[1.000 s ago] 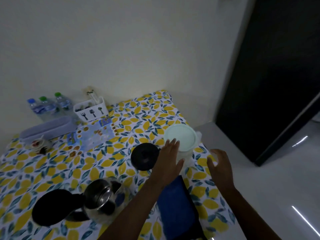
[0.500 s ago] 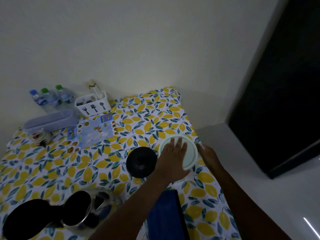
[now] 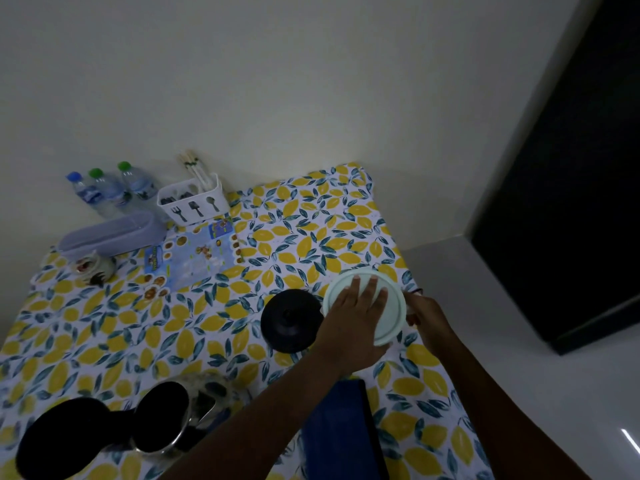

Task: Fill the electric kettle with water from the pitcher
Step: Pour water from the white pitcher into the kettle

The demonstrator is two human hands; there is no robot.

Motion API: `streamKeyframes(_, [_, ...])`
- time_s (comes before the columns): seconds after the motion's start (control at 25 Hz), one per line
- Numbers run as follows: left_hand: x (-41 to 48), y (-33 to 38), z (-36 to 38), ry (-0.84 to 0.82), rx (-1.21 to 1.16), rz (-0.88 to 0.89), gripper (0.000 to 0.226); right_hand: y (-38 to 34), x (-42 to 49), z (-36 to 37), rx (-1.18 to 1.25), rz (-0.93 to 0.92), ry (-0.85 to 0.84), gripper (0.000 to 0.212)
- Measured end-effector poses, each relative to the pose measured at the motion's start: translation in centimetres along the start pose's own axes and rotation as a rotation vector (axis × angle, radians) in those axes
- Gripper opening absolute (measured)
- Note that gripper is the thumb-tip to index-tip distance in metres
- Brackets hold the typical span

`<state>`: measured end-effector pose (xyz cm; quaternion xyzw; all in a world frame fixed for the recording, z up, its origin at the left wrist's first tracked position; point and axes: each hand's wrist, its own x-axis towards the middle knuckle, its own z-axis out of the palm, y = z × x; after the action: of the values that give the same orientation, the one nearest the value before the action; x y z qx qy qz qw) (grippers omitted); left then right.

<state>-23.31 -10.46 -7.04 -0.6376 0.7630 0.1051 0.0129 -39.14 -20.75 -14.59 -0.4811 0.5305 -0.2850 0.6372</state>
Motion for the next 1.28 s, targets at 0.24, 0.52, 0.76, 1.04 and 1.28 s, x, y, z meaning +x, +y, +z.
streamKeyframes(0.24, [-3.2, 0.1, -1.8, 0.047, -0.002, -0.024, 0.083, -0.6, -3.0, 2.1, 0.068, -0.006, 0.035, 0.040])
streamKeyframes(0.52, [-12.1, -1.2, -4.3, 0.140, -0.037, -0.132, 0.087, -3.9, -7.8, 8.5, -0.089, -0.012, 0.052, 0.053])
streamKeyframes(0.76, [-19.0, -2.5, -4.9, 0.177, -0.133, -0.239, 0.100, -5.7, -12.3, 13.5, -0.178, -0.034, 0.029, 0.059])
streamKeyframes(1.04, [-23.5, -3.9, -4.6, 0.245, -0.196, -0.262, 0.114, -8.1, -17.0, 17.1, -0.303, -0.201, -0.033, 0.060])
streamKeyframes(1.28, [-25.5, -4.9, -3.6, 0.305, -0.300, -0.291, 0.108, -9.2, -18.5, 19.2, -0.458, -0.202, -0.020, 0.057])
